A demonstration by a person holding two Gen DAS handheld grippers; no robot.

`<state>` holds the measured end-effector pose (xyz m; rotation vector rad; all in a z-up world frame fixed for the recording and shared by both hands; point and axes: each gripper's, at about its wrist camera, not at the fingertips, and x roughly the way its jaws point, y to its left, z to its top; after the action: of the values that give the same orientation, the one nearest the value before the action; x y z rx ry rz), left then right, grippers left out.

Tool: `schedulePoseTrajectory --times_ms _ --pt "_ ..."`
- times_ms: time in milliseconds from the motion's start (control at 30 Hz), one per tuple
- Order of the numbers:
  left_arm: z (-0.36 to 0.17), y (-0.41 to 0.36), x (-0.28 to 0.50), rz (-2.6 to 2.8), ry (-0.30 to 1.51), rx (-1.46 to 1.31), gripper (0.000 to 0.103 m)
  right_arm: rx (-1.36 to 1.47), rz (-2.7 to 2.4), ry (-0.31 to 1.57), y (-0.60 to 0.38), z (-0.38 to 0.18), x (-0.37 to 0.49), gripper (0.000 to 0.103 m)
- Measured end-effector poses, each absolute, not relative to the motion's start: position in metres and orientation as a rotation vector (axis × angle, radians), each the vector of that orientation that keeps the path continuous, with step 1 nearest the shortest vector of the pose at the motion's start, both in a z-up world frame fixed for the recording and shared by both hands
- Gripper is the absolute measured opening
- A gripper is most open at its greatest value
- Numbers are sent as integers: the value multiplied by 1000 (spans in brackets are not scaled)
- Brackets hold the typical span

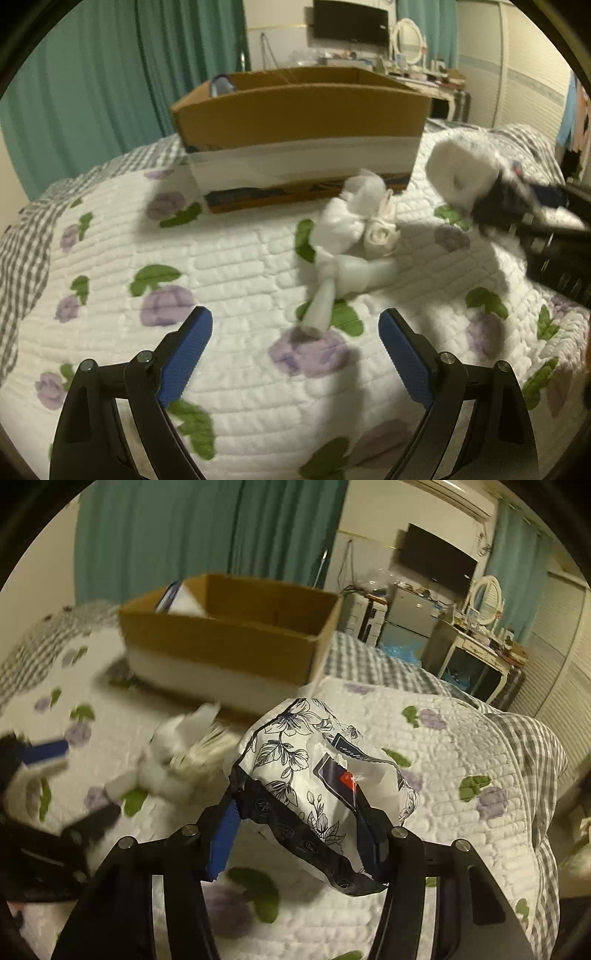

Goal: Organize soft objects
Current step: 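Grasp the floral tissue pack with the right gripper while the left gripper grasps a white cloth, then carry both items over the box and open both grippers to drop them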

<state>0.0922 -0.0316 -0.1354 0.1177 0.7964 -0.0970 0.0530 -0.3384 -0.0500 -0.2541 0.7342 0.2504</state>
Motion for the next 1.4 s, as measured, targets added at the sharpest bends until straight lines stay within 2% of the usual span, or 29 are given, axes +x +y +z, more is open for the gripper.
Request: schedulePoseTrajectory --times_ms 200,267,300,400,500,600,933,1200,1400 --pt "-150 -48 123 -121 858 97 91 -172 214 762 -360 -51 76 55" --pt "-153 -50 131 -136 870 77 71 -158 204 759 -364 -49 76 55" --pt "-155 -52 136 -141 870 75 68 -150 206 751 -365 -46 74 56" --pt "-163 -56 146 -181 904 58 43 -146 213 748 -365 -46 70 56" --pt "-163 -61 142 -233 892 63 37 -142 213 756 -365 -49 67 56" --pt "-160 -66 130 -234 879 103 34 -136 211 738 -365 -46 58 56" --pt "-120 -51 71 -221 829 115 34 -101 259 671 -358 -7 8 55" --pt "-41 -36 43 -207 697 101 34 -89 309 567 -353 64 -27 56" --pt "18 -34 39 -180 573 124 34 -102 348 488 -342 116 -23 56"
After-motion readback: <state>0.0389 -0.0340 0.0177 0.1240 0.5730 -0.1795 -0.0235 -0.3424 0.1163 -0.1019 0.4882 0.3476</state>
